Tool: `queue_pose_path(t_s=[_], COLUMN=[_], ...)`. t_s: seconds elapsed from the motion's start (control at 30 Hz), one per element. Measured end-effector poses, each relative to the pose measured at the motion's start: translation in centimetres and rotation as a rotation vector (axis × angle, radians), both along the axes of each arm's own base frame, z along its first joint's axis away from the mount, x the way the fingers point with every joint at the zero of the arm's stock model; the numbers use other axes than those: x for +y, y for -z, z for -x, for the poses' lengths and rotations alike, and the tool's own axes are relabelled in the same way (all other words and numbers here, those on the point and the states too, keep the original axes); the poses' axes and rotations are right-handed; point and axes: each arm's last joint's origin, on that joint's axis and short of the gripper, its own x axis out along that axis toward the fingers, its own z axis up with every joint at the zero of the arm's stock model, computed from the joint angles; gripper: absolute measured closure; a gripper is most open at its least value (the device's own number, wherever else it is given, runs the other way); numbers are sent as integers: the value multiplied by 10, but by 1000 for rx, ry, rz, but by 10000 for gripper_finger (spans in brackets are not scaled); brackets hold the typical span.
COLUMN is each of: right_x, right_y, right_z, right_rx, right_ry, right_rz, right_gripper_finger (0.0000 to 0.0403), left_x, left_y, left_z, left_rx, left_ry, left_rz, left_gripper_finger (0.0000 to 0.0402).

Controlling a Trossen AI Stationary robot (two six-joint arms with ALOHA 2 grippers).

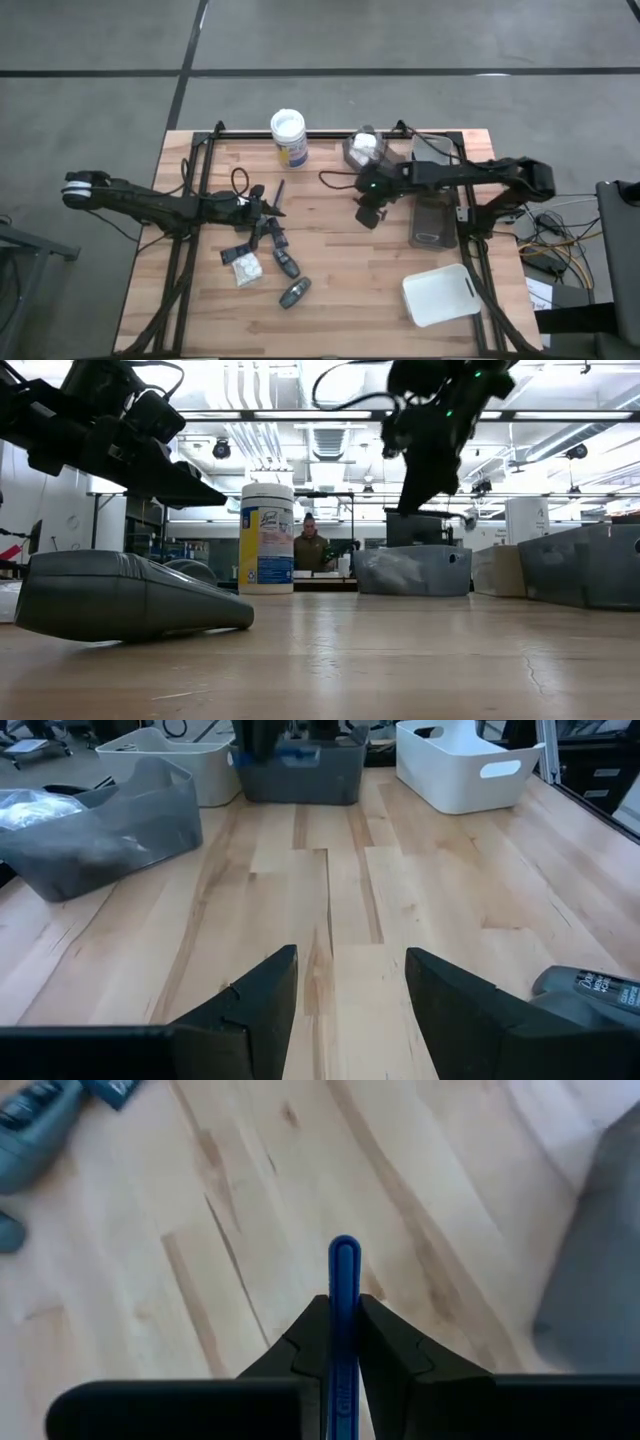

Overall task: Pick & Place Travel size toiletries
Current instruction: Put the right blue razor into the gray bin

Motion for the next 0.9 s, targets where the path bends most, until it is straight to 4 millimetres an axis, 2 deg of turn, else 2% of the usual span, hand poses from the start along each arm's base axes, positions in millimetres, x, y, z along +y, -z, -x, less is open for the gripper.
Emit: queue_pose_path(t_s=[0.13, 0.47, 0.67, 0.9], right_x=[2, 1, -12, -34], right_y=[-16, -38, -46, -46], right_z=[13, 36, 45, 52], right_rx=[-100, -213, -240, -228], right_ry=[-2, -27, 14, 79], right_rz=[21, 76, 102, 136], right_gripper_finger=[373, 373, 373, 369], left_x=[0, 0, 0, 0], left_y=[1, 2, 2, 2], left_z=[0, 0, 0, 0], left_rx=[11, 17, 18, 18], left_ry=[1, 1, 0, 0], left_rz=[0, 0, 0, 0], left_gripper_finger=[209, 209, 209, 209])
